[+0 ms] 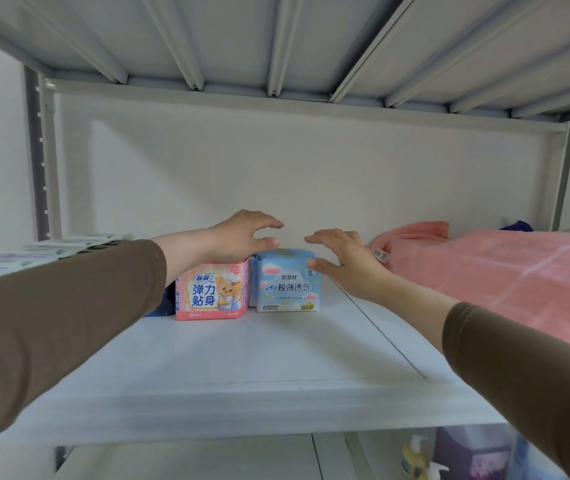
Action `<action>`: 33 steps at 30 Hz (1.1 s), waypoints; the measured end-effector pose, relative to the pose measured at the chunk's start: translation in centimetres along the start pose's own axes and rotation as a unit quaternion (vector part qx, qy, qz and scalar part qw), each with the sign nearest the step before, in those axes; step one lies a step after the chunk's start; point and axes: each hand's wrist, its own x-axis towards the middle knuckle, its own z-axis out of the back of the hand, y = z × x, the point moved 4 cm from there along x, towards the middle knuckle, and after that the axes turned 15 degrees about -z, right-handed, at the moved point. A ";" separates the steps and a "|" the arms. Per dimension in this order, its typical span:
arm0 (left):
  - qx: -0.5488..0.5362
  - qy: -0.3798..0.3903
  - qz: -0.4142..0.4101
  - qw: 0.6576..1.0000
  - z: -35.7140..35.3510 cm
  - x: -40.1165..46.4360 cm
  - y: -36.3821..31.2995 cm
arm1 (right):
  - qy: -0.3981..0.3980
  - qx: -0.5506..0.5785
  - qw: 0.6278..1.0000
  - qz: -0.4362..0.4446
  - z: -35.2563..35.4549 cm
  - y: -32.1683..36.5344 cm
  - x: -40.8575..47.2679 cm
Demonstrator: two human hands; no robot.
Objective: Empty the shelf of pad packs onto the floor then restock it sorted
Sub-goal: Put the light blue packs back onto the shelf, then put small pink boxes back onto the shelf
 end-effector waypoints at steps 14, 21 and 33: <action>0.070 -0.052 -0.001 0.996 -0.4 -8.0 -9.5 | -0.005 0.020 0.999 0.046 3.2 0.5 -7.6; 0.087 -0.060 -0.008 0.994 -3.0 -12.6 -15.2 | -0.027 0.026 0.996 0.086 4.1 -0.4 -14.3; 0.127 -0.081 -0.007 0.989 -7.5 -21.9 -21.8 | -0.059 0.006 0.990 0.130 2.3 0.3 -25.6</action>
